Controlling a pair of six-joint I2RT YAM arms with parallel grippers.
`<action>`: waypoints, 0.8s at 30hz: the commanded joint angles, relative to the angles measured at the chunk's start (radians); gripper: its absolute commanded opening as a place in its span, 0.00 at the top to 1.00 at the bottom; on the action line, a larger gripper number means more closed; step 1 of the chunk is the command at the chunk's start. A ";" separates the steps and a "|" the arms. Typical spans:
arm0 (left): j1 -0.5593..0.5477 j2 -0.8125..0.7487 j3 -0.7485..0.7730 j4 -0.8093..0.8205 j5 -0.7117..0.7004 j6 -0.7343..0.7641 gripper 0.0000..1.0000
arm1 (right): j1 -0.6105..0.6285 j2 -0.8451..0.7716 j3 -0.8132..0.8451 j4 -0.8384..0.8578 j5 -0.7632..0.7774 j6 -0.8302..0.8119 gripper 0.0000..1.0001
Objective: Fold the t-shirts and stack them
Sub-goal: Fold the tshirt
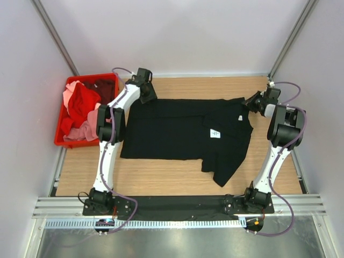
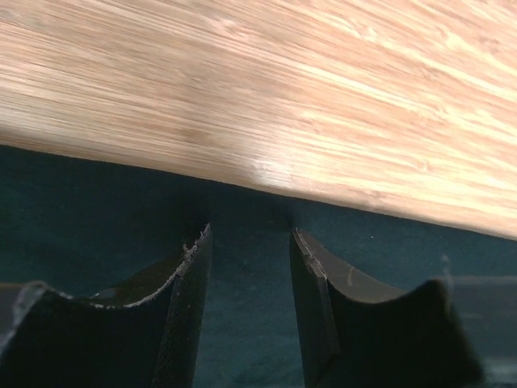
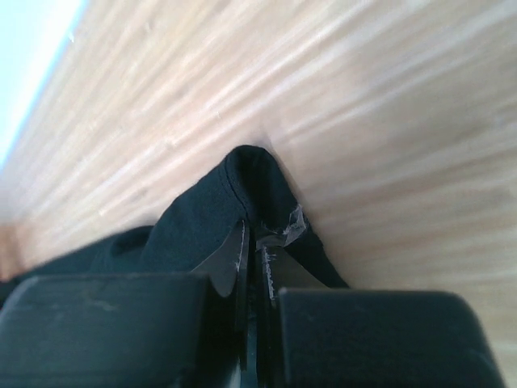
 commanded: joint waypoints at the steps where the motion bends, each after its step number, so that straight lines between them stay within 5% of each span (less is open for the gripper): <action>1: 0.033 0.052 0.020 -0.065 -0.105 -0.001 0.54 | -0.004 0.036 0.021 0.199 0.092 0.106 0.99; 4: 0.034 0.054 0.033 -0.071 -0.082 -0.012 0.54 | -0.006 0.048 0.020 0.274 0.082 0.180 0.97; 7: 0.033 0.015 0.027 -0.054 -0.032 -0.007 0.54 | -0.004 0.034 0.044 0.254 0.032 0.206 0.85; 12: 0.022 -0.118 -0.016 -0.024 0.080 0.024 0.52 | -0.007 -0.088 0.092 -0.027 0.067 0.122 0.61; 18: -0.051 -0.328 -0.176 0.088 0.209 0.019 0.49 | 0.005 -0.222 0.125 -0.418 0.180 0.002 0.56; 24: -0.225 -0.394 -0.306 0.215 0.294 -0.004 0.49 | 0.051 -0.360 -0.012 -0.583 0.245 -0.064 0.56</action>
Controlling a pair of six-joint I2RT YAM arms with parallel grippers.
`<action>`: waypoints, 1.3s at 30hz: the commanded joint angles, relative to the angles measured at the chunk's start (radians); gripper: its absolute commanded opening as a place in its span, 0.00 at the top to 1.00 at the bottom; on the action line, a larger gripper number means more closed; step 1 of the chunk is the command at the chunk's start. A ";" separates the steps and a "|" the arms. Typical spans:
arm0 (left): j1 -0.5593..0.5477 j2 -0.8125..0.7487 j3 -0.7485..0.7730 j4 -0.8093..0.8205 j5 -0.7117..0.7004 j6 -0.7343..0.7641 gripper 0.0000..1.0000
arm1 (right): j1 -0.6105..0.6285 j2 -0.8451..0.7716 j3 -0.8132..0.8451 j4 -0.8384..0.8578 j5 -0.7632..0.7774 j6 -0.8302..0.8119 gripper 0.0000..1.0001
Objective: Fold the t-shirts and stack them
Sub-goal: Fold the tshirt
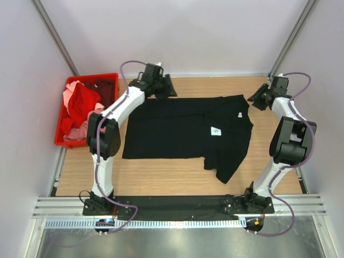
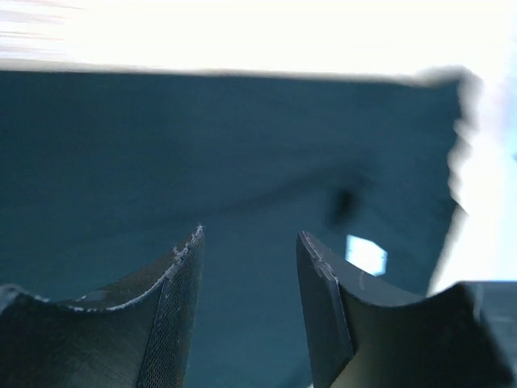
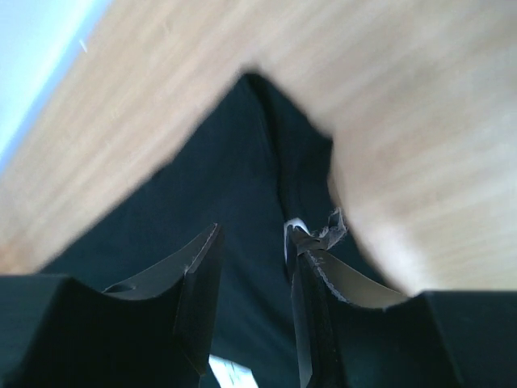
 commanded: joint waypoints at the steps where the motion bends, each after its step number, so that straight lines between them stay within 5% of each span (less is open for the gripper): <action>1: -0.121 -0.025 -0.052 0.129 0.110 -0.013 0.49 | 0.037 -0.095 -0.085 -0.176 0.052 -0.064 0.56; 11: -0.279 0.122 -0.046 0.279 0.179 -0.083 0.50 | 0.102 -0.157 -0.246 -0.209 0.073 -0.092 0.56; 25: -0.313 0.253 -0.034 0.367 0.204 -0.099 0.50 | 0.129 -0.140 -0.326 -0.124 0.072 -0.106 0.62; 39: -0.316 0.329 0.055 0.356 0.172 -0.068 0.50 | 0.129 -0.152 -0.338 -0.087 0.055 -0.127 0.87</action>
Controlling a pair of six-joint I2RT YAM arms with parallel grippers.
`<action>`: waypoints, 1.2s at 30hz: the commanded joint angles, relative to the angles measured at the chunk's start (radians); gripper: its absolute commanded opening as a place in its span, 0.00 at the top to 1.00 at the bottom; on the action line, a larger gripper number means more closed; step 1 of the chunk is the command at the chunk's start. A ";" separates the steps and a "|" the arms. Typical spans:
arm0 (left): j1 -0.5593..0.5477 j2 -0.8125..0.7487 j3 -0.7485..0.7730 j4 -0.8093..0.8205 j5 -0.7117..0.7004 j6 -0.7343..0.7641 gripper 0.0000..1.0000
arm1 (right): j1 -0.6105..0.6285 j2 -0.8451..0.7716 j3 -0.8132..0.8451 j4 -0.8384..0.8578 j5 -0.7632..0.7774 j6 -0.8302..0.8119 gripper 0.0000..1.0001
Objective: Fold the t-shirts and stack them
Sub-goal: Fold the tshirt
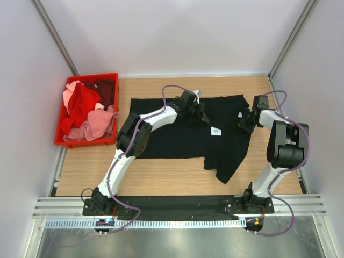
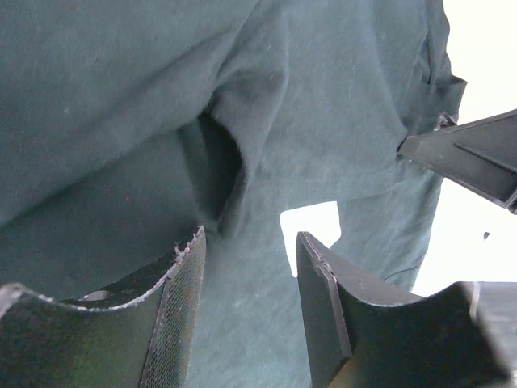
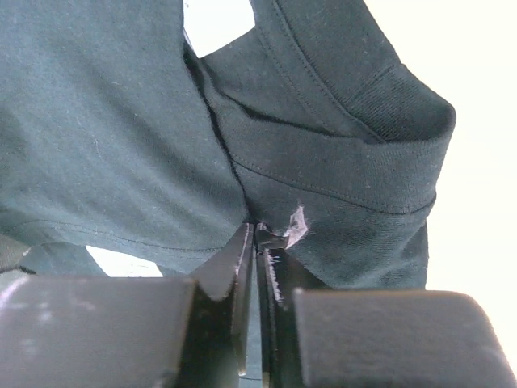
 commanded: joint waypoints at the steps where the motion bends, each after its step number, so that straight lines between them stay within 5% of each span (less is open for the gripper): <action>1: -0.007 0.028 0.053 0.023 -0.008 0.013 0.50 | 0.006 -0.041 -0.003 0.037 -0.001 -0.017 0.89; 7: -0.007 0.055 0.088 0.023 0.006 -0.004 0.58 | 0.006 -0.037 0.005 0.043 -0.021 -0.018 0.99; 13: -0.007 0.037 0.099 0.018 0.015 -0.024 0.99 | 0.006 -0.069 0.035 0.012 -0.019 -0.015 0.99; 31: -0.005 -0.060 0.120 -0.156 -0.035 -0.044 1.00 | 0.006 -0.209 0.023 -0.112 0.042 -0.001 0.99; 36: -0.005 -0.022 0.131 -0.157 -0.014 -0.064 1.00 | 0.006 -0.155 0.011 -0.045 0.013 -0.011 0.69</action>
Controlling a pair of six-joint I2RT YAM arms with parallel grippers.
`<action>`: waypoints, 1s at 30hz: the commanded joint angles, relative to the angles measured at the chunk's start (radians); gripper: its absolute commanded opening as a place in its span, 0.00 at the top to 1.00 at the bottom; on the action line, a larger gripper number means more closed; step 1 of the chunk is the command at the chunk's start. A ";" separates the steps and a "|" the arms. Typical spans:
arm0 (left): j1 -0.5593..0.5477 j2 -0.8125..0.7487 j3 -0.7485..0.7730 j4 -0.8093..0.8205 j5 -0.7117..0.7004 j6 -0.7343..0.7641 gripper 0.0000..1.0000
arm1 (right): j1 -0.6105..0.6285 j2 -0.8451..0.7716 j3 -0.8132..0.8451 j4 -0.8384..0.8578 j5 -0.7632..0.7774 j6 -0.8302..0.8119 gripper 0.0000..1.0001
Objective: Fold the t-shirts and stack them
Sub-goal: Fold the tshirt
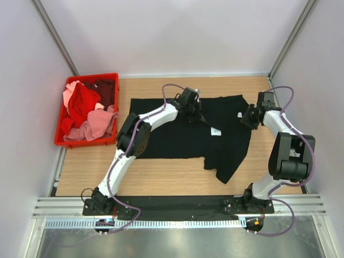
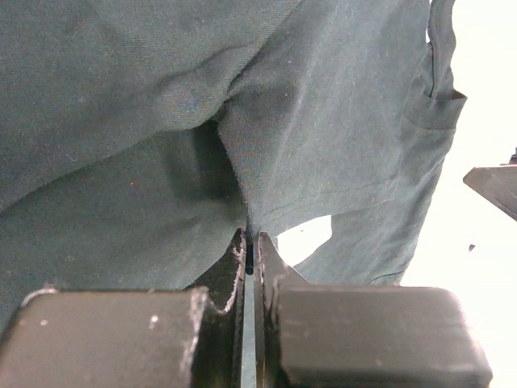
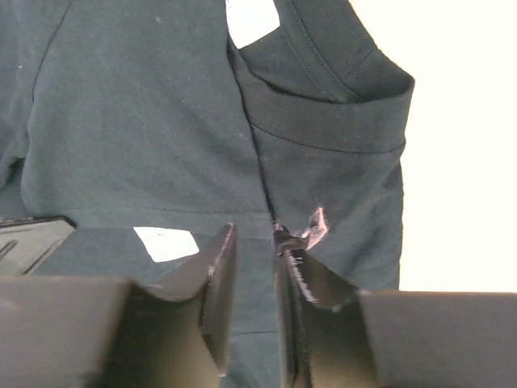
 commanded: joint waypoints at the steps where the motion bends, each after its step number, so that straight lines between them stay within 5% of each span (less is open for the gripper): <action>1: -0.005 -0.028 0.046 -0.023 0.023 -0.018 1.00 | 0.006 0.033 0.002 0.053 -0.028 -0.004 0.67; 30: -0.005 0.022 0.068 -0.013 0.023 -0.033 1.00 | 0.024 0.148 -0.067 0.201 -0.053 0.019 0.72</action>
